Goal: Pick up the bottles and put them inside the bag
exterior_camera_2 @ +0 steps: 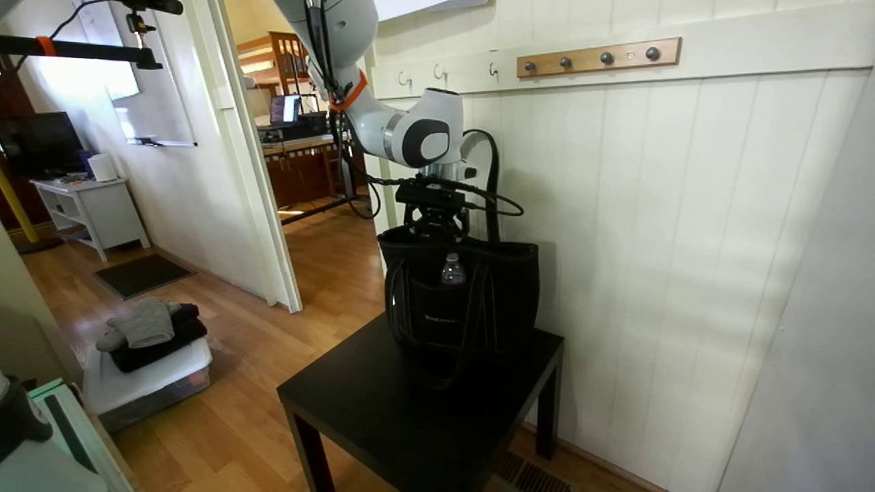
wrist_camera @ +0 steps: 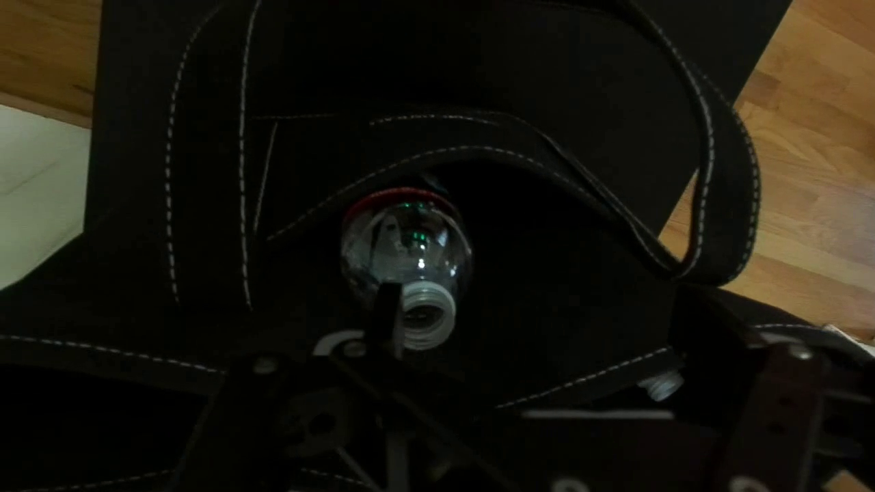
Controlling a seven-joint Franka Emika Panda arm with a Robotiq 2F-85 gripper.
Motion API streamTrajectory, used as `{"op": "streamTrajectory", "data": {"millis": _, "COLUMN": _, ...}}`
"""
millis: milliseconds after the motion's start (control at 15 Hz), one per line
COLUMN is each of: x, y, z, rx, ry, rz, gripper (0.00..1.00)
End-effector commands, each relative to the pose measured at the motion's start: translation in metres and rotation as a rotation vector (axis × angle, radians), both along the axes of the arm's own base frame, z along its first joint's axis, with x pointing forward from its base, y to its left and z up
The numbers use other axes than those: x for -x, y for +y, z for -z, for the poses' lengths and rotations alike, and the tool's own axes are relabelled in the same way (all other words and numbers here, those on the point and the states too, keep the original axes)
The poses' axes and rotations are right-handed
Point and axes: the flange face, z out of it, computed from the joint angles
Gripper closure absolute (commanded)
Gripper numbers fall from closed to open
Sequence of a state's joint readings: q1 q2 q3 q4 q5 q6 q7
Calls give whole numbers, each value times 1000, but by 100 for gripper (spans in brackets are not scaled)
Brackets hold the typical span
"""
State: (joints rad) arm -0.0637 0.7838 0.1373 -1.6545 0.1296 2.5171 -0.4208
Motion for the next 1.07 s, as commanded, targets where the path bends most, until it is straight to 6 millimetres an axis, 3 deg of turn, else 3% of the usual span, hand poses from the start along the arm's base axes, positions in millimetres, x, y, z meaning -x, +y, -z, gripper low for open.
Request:
{"op": "streamTrajectory", "data": {"millis": 0, "x": -1, "y": -4, "z": 16, "rx": 38, "ry": -37, "rz": 17, "gripper": 0}}
{"op": "streamTrajectory", "data": {"millis": 333, "x": -5, "y": -6, "z": 29, "rx": 73, "ry": -101, "rz": -12, "gripper": 2}}
{"op": "streamTrajectory", "data": {"millis": 400, "x": -5, "y": -6, "z": 31, "rx": 80, "ry": -111, "rz": -20, "gripper": 9}}
{"op": "streamTrajectory", "data": {"millis": 467, "x": -5, "y": -6, "z": 33, "rx": 86, "ry": -115, "rz": -27, "gripper": 27}}
{"op": "streamTrajectory", "data": {"millis": 533, "x": -5, "y": -6, "z": 35, "rx": 90, "ry": -121, "rz": -31, "gripper": 27}}
{"op": "streamTrajectory", "data": {"millis": 1000, "x": -4, "y": -8, "z": 38, "rx": 126, "ry": -149, "rz": -68, "gripper": 82}}
